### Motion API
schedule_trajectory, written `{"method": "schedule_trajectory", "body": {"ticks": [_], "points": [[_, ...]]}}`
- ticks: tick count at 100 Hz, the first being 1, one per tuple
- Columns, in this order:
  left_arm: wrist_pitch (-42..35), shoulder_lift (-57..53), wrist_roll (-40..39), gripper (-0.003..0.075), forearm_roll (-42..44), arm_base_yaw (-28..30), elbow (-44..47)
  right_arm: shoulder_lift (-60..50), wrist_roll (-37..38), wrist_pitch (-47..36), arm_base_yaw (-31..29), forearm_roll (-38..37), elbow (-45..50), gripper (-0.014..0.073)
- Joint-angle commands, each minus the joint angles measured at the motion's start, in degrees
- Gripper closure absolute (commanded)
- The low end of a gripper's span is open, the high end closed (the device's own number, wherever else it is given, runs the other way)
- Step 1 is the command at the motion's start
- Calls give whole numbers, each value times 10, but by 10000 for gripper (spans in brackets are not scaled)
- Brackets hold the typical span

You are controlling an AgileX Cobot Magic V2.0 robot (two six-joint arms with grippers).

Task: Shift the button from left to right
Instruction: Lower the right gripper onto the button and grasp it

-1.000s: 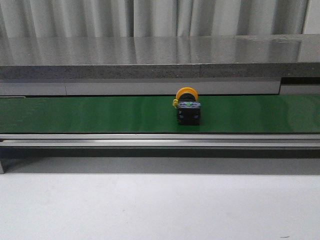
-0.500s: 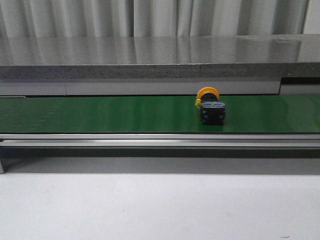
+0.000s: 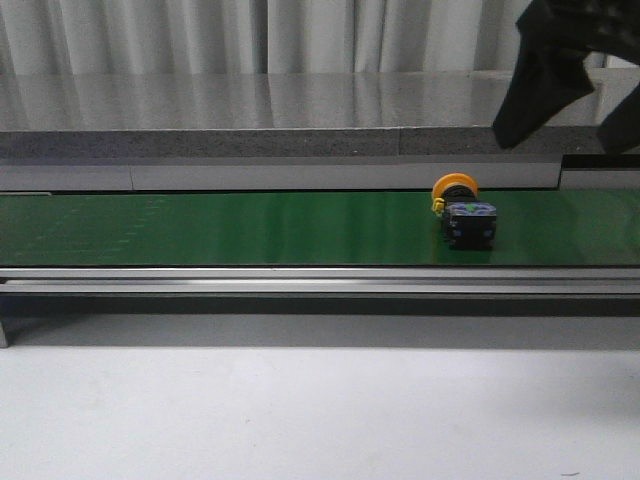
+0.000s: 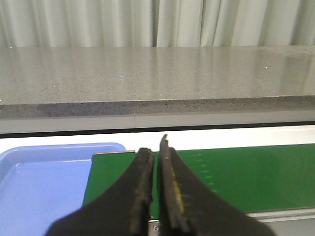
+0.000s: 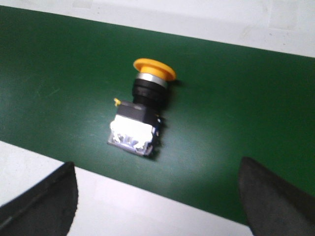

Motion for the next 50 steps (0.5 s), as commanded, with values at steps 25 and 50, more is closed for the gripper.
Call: {"method": "schedule_trajectory", "body": {"ticks": [25,50], "points": [[-41,4,1,715,-10,-5,-15,96,-26,-42,3,-5,-70,-17],[-41,4,1,715,-10,-5,-15,137,-26,-49,3,-47,-70,6]]}}
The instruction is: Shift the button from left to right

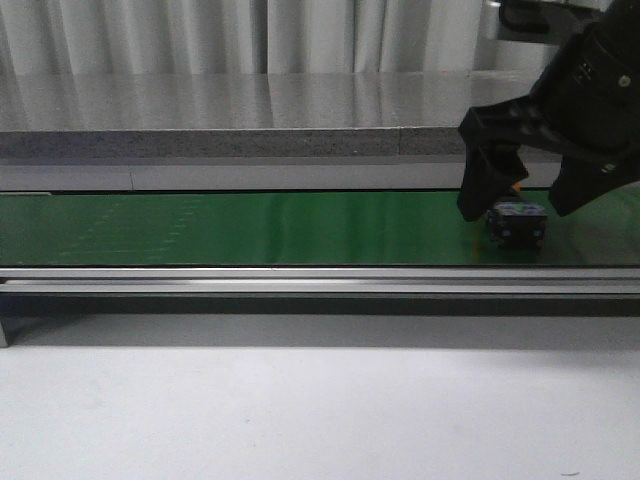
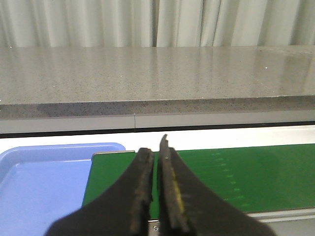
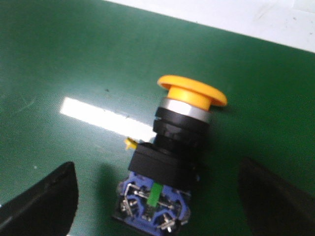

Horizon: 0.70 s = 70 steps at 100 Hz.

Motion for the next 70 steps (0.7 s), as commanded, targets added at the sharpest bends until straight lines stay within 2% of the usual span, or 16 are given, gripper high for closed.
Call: {"method": "schedule_trajectory", "body": {"ticks": [1,9,19,27,31,57,70], "points": [[-41,4,1,715,-10,-5,-15,-12,-6,-28,1,-17,-20,11],[-41,4,1,715,-10,-5,-15,-12,-6,-27,1,-19,-20,113],[-41,4,1,715,-10,-5,-15,-12,-6,-27,1,-19,-20,319],[-41,4,1,715,-10,-5,-15,-12,-6,-21,1,-19,-20,431],[-41,4,1,715,-10,-5,-15,-12,-6,-17,1,-19,-20,455],[-41,4,1,715,-10,-5,-15,-45,-6,23,-4,-30,-42,453],[-41,4,1,715,-10,-5,-15,-72,-6,74,-23,-60,-82,453]]}}
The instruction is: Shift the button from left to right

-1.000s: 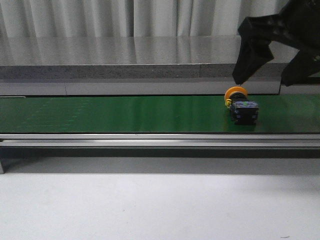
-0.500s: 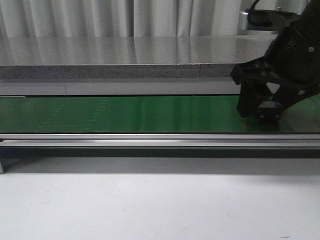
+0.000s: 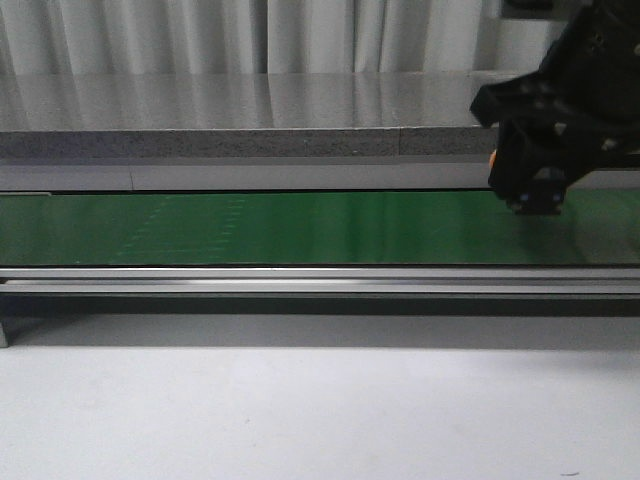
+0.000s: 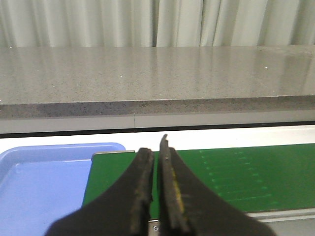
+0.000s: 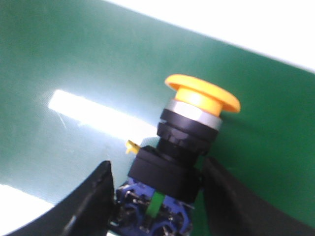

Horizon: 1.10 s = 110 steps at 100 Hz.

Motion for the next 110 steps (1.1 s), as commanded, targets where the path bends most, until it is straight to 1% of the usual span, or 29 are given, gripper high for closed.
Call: {"method": "schedule_trajectory", "body": {"ticks": [1,16,24,41,58,70,86,98,110], "points": [[-41,4,1,715,-10,-5,-15,-44,-5,16,-18,-27,-46,453],[-41,4,1,715,-10,-5,-15,-56,-5,113,-64,-81,-103,453],[-41,4,1,715,-10,-5,-15,-56,-5,130,-100,-110,-119,453],[-41,4,1,715,-10,-5,-15,-56,-6,116,-194,-146,-125,453],[-41,4,1,715,-10,-5,-15,-49,-42,93,-293,-146,-125,453],[-41,4,1,715,-10,-5,-15,-34,-44,72,-352,-145,-125,453],[-41,4,1,715,-10,-5,-15,7,-59,30,-394,-145,-125,453],[-41,4,1,715,-10,-5,-15,47,-61,30,-409,-139,-125,453],[-41,4,1,715,-10,-5,-15,86,-61,40,-409,-136,-125,453]]}}
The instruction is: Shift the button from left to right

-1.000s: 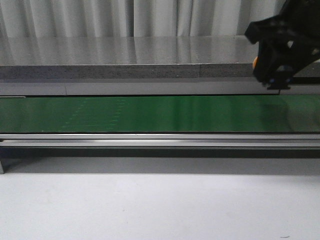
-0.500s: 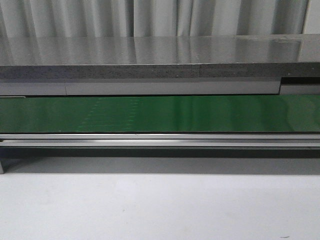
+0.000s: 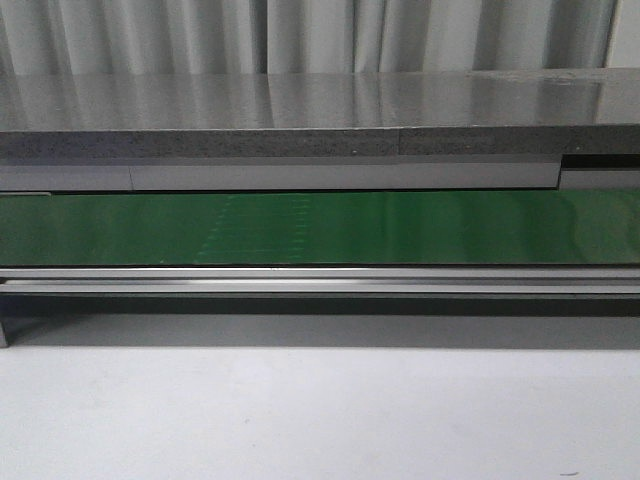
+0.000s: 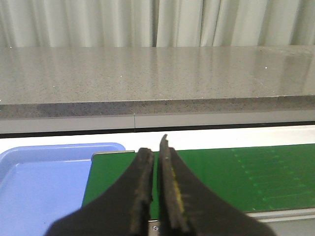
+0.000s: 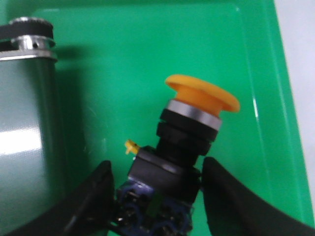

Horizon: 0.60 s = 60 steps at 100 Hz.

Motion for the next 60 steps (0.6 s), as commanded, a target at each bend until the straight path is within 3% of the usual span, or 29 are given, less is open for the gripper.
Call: {"method": "schedule_trajectory", "body": {"ticks": [1,38,60], "points": [[-41,4,1,715,-10,-5,-15,2,-6,-20,-4,2,-19,453],[-41,4,1,715,-10,-5,-15,55,-6,0,-4,29,-18,441],[-41,4,1,715,-10,-5,-15,67,-6,6,-4,45,-18,244]]}}
